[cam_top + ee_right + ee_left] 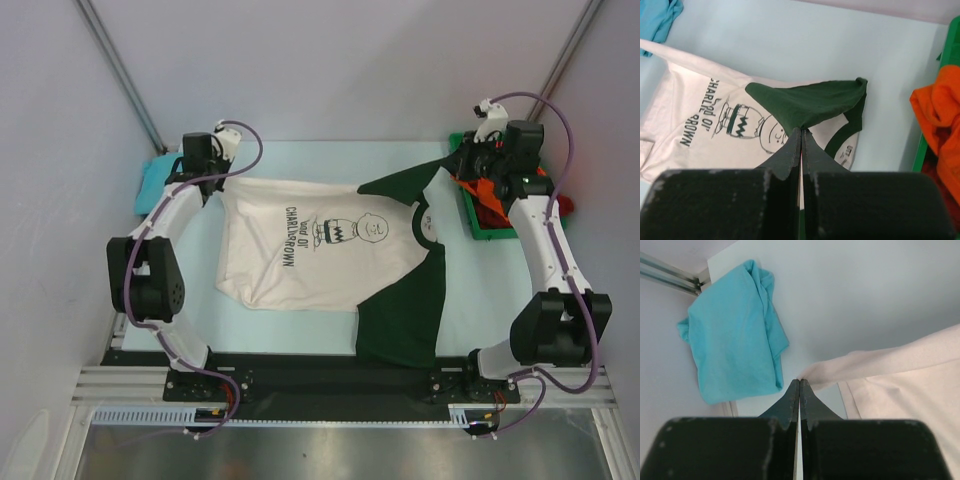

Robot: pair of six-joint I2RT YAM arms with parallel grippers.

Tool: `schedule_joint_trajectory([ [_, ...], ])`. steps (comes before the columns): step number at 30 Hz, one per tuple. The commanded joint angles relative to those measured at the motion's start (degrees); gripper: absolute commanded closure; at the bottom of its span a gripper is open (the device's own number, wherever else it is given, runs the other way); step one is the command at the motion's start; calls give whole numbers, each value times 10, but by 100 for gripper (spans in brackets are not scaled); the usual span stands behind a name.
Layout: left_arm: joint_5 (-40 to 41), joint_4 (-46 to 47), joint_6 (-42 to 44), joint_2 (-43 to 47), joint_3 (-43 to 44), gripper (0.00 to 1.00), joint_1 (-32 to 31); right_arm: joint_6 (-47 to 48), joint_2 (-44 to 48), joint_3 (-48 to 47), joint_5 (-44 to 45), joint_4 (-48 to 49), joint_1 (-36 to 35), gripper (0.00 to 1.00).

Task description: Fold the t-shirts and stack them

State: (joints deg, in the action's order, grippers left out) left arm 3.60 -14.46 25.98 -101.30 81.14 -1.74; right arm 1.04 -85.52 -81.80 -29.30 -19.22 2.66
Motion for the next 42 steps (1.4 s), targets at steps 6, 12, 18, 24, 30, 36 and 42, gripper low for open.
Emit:
schedule_joint_trajectory([
  [6, -20, -6, -10, 63, -59, 100, 5, -8, 108, 93, 0, -8, 3, 100],
  [12, -17, 4, -15, 82, -121, 100, 5, -8, 149, 142, -7, -32, 3, 100],
  [18, -10, 24, -20, 102, -194, 100, 6, -24, 177, 182, -15, -52, 0, 100],
  [24, -3, 37, -29, 102, -238, 99, 8, -34, 212, 238, -16, -83, -25, 100],
  [30, 0, 34, -27, 95, -239, 99, 9, -46, 227, 261, -16, -97, -54, 100],
  [36, -29, -42, -12, 99, -194, 92, 10, -46, 217, 226, -44, -130, -55, 72],
  [42, -69, -86, -27, 90, -118, 61, 9, -12, 198, 169, -17, -129, -52, 28],
])
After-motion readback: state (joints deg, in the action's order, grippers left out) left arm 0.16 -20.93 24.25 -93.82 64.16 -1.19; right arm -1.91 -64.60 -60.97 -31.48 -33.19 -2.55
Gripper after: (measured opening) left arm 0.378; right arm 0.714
